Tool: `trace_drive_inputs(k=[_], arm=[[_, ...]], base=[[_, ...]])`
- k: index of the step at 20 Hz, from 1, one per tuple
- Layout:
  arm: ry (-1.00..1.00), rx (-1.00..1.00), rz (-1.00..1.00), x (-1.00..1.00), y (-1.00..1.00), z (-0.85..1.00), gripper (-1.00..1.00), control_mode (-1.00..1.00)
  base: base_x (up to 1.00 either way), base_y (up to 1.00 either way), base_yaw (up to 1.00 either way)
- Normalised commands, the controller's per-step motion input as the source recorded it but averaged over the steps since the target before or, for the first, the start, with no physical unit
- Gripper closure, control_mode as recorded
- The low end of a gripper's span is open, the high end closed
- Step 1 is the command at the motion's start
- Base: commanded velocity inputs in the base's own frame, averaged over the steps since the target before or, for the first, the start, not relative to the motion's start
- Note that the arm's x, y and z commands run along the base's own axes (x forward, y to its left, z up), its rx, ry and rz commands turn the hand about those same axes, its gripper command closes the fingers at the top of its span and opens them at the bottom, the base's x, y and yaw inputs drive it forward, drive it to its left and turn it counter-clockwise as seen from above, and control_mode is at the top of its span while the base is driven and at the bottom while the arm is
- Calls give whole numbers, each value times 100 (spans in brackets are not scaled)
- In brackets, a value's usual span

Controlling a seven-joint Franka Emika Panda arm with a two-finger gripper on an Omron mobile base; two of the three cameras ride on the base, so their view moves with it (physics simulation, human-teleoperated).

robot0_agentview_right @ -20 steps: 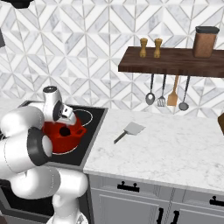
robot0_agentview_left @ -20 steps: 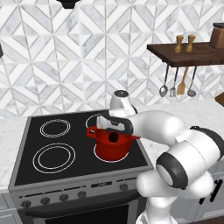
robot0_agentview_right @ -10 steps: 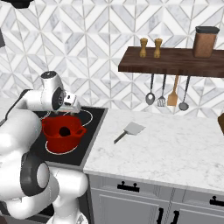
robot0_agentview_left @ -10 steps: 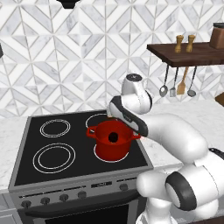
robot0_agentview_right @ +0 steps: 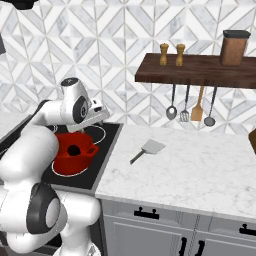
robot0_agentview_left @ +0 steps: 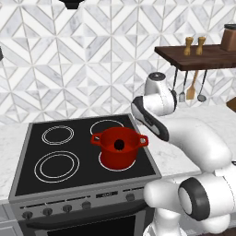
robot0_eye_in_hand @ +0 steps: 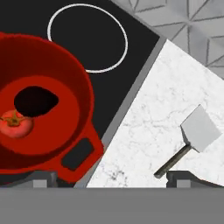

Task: Put the avocado and tomato in the pot. Retrieve the spatula and lightly stir the vegetables in the pot.

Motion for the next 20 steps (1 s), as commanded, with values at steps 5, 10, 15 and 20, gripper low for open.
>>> trace_drive_inputs(k=[5, 10, 15, 20], arm=[[3, -47, 73, 6, -28, 0, -100, -100], [11, -45, 79, 17, -16, -12, -100, -100], [6, -41, 74, 12, -34, -17, -100, -100], [11, -25, 70, 1, -53, -21, -100, -100]], base=[[0, 0, 0], [0, 0, 0], [0, 0, 0], [0, 0, 0]])
